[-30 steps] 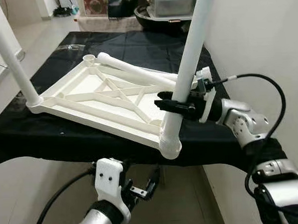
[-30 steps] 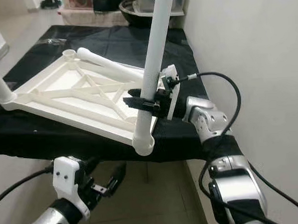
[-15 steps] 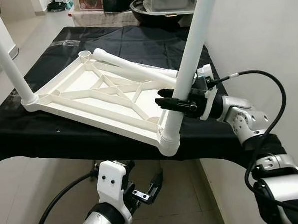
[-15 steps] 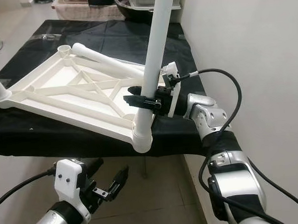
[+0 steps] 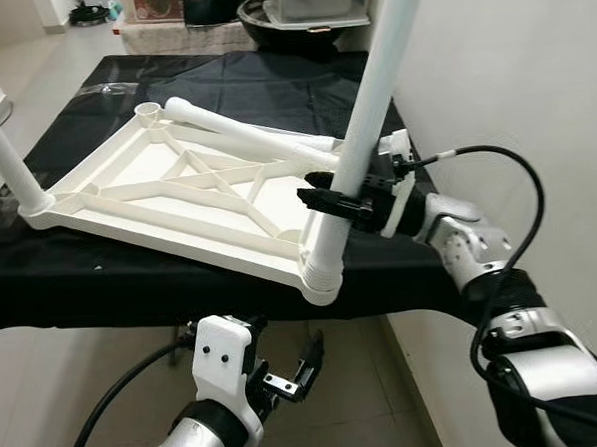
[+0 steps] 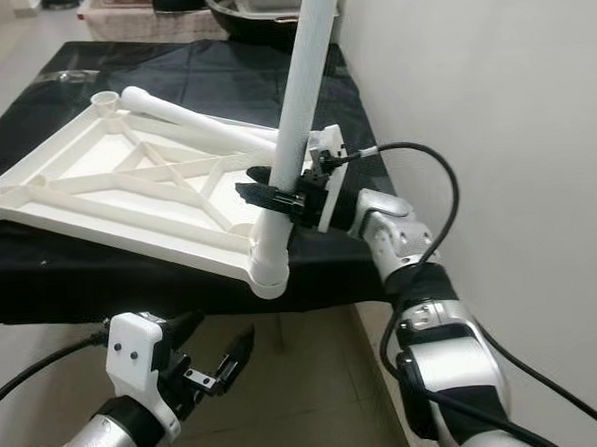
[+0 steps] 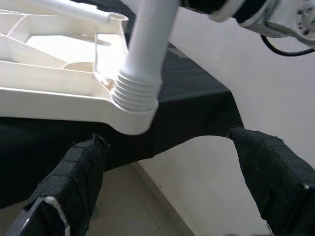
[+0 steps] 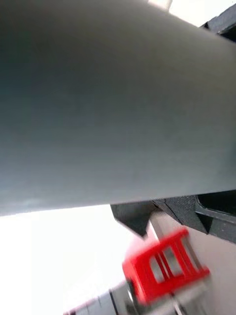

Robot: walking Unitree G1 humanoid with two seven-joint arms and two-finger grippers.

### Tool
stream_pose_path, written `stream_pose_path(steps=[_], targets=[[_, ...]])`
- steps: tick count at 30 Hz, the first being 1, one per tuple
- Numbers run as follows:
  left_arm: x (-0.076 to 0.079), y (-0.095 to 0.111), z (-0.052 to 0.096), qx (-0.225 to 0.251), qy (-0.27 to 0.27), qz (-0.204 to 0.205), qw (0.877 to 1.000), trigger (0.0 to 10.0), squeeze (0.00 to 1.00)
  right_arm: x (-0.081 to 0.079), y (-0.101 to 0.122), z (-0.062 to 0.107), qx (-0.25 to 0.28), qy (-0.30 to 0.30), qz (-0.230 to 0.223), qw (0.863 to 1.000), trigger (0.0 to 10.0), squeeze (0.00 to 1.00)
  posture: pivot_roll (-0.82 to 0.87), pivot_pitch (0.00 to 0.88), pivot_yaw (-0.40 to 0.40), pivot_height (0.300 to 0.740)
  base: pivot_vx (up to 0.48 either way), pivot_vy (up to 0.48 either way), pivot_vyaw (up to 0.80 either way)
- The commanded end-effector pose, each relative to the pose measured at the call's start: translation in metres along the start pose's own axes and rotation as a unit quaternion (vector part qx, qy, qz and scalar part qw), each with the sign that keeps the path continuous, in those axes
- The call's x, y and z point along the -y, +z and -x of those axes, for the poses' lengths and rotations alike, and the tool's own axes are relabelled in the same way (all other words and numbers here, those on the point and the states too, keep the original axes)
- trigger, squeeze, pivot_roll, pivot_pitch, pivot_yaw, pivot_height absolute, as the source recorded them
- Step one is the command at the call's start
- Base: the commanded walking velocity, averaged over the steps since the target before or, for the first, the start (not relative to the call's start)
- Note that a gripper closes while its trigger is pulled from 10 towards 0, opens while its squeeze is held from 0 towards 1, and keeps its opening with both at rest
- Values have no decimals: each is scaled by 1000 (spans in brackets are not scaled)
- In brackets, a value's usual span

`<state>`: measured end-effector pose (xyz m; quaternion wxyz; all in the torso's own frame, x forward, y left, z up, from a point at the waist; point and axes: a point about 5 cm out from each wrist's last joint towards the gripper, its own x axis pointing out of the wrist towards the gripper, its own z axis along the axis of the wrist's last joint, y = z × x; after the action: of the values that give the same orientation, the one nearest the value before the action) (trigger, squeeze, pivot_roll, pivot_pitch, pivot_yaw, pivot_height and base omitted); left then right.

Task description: Building children table

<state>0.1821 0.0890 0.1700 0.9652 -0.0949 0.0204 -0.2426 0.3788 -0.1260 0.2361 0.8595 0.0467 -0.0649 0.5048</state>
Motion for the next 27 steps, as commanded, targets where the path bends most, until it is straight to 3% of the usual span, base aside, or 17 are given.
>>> stream_pose_path(steps=[1, 8, 21, 23, 27], targets=[[0, 1, 2, -4, 2, -3, 1000, 10000, 0, 3, -9, 0, -20, -39, 12, 999, 10000, 0, 94, 192, -74, 740, 0, 0, 0], [-1, 3, -1, 2, 7, -6, 1000, 10000, 0, 1, -11, -13, -12, -91, 33, 995, 10000, 0, 92, 191, -80, 740, 0, 0, 0], [-4, 3, -2, 5, 15, -10, 1000, 10000, 0, -6, -15, -28, -15, -118, 62, 991, 10000, 0, 86, 189, -84, 740, 0, 0, 0], [-4, 4, -4, 9, 15, -12, 1000, 10000, 0, -1, -18, -31, -42, -167, 77, 982, 10000, 0, 79, 185, -85, 740, 0, 0, 0], [-5, 4, -5, 9, 16, -13, 1000, 10000, 0, 3, -18, -33, -57, -199, 82, 975, 10000, 0, 78, 183, -86, 740, 0, 0, 0]])
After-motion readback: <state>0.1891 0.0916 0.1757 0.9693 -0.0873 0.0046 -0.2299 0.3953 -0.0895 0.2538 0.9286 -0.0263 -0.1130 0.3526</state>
